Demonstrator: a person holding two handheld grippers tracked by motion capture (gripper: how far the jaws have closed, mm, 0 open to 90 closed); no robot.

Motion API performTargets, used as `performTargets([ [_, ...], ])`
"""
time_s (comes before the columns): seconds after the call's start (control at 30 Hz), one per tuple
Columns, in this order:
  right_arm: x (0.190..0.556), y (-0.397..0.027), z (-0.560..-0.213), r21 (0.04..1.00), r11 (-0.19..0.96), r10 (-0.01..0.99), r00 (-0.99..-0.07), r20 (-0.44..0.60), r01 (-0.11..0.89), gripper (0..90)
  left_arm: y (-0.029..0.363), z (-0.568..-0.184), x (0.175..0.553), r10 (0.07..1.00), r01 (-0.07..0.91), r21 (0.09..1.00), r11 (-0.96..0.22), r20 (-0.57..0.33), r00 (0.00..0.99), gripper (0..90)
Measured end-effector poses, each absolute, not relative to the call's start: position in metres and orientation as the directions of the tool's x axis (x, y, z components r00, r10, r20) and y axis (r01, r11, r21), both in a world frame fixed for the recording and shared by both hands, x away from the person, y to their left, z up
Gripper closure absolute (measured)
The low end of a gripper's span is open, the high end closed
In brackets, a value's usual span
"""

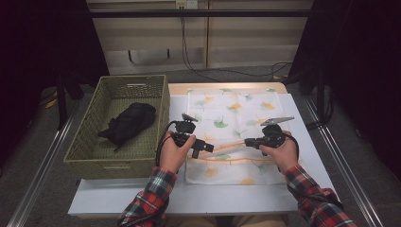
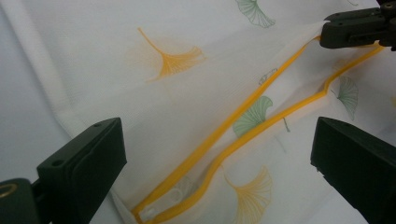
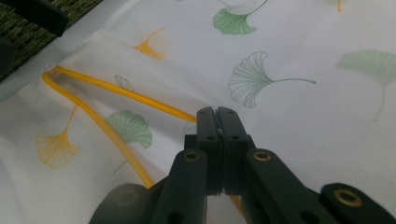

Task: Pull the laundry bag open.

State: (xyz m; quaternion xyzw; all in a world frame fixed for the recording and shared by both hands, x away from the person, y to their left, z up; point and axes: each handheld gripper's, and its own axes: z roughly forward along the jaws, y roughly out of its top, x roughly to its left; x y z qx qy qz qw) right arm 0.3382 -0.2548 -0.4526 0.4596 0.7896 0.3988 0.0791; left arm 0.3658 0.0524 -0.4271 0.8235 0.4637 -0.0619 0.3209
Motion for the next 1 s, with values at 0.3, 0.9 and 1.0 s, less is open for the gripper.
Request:
performTargets([
  [0.3,0.339,-0.255,-0.444,0.693,0.246,0.784,-0.56,0.269,0.677,89.8,0.054,-0.427,0.367,0.721,0.799,0.475,-0.369,-0.396,0.568,2.8],
  [0.9,0.344,-0.255,-0.432,0.702,0.242,0.775,-0.569,0.275,0.669,89.8,0.055,-0.424,0.366,0.724,0.801,0.481,-0.357,-0.399,0.562,2.8],
  [1.0,0.345,-0.254,-0.429,0.703,0.236,0.78,-0.563,0.274,0.67,89.9,0.056,-0.424,0.366,0.723,0.8,0.478,-0.363,-0.397,0.565,2.8],
])
